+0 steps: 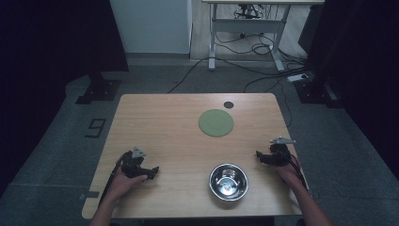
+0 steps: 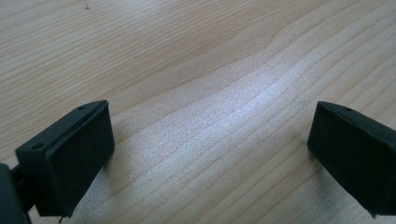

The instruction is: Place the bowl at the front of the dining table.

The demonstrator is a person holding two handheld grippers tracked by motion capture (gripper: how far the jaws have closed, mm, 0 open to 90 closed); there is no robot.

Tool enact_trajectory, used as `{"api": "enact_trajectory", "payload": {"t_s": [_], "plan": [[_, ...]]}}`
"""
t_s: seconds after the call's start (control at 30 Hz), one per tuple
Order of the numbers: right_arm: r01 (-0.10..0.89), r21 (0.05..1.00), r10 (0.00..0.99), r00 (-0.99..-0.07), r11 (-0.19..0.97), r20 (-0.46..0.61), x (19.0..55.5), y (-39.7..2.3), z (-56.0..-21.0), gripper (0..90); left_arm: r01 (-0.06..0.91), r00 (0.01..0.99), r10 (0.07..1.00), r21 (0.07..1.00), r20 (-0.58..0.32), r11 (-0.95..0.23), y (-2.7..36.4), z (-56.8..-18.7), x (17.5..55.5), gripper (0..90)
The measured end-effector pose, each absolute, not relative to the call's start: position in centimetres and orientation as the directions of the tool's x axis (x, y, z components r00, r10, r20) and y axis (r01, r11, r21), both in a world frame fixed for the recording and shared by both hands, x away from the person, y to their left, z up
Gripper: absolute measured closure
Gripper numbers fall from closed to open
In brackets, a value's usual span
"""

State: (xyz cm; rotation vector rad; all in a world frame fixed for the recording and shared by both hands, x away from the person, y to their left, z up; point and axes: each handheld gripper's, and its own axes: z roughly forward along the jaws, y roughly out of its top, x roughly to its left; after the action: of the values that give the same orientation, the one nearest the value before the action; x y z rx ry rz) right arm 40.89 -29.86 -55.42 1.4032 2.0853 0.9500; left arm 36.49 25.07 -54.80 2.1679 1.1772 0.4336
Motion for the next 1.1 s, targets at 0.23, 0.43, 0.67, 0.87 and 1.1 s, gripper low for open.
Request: {"api": "enact_trajectory", "payload": {"t_s": [0.23, 0.43, 0.67, 0.87, 1.1], "plan": [[0.636, 0.73, 0.925, -0.38, 0.252, 0.012, 41.2, -29.9, -55.2, 19.3, 0.629, 0.553, 0.833, 0.661, -0.01, -0.409, 25.1, -54.8, 36.6, 0.1], [0.656, 0.708, 0.922, -0.387, 0.261, 0.018, 41.5, -30.1, -54.7, 20.6, 0.631, 0.549, 0.836, 0.661, -0.009, -0.407, 25.1, -54.8, 36.5, 0.2], [0.653, 0.729, 0.928, -0.366, 0.205, 0.067, 41.2, -31.0, -53.5, 20.2, 0.633, 0.546, 0.838, 0.66, -0.009, -0.405, 25.1, -54.8, 36.5, 0.2], [0.629, 0.759, 0.921, -0.374, 0.168, 0.106, 40.4, -31.3, -52.1, 20.1, 0.635, 0.542, 0.84, 0.659, -0.009, -0.403, 25.1, -54.8, 36.5, 0.2], [0.614, 0.767, 0.901, -0.418, 0.186, 0.117, 39.7, -30.4, -51.2, 21.1, 0.635, 0.543, 0.84, 0.659, -0.009, -0.403, 25.1, -54.8, 36.5, 0.2]]}}
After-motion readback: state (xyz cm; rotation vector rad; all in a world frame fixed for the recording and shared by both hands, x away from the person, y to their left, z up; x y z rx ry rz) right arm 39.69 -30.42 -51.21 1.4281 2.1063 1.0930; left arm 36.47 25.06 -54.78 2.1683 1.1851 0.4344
